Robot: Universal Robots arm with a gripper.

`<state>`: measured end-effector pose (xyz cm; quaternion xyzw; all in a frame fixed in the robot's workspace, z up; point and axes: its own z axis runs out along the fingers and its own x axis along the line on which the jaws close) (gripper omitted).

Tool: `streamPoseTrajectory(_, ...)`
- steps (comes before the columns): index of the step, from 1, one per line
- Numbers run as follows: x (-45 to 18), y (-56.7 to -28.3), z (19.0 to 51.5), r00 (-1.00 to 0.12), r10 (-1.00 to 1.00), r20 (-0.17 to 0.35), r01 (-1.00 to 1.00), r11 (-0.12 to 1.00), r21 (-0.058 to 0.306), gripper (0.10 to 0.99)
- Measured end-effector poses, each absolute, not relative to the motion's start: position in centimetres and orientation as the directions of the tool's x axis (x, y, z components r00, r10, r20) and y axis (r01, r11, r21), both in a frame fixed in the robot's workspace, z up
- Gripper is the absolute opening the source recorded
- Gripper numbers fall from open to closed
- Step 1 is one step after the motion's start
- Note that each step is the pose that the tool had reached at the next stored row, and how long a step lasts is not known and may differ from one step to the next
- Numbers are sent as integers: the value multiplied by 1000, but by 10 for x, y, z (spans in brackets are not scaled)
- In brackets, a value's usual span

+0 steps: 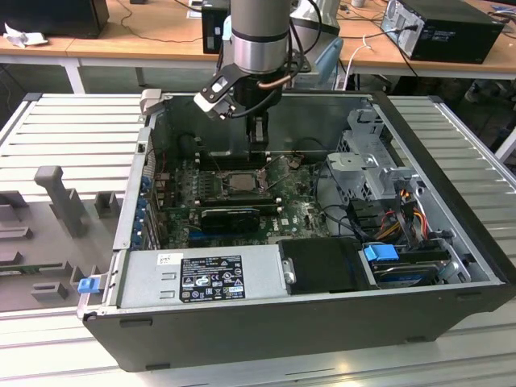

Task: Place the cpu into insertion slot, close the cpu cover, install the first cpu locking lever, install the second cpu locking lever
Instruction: 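Close the cpu cover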

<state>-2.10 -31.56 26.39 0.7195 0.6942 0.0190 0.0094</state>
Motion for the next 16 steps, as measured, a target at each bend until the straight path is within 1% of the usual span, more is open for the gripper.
streamPoseTrajectory(16,-12,-316,266,35,999,14,999,-36,37,106)
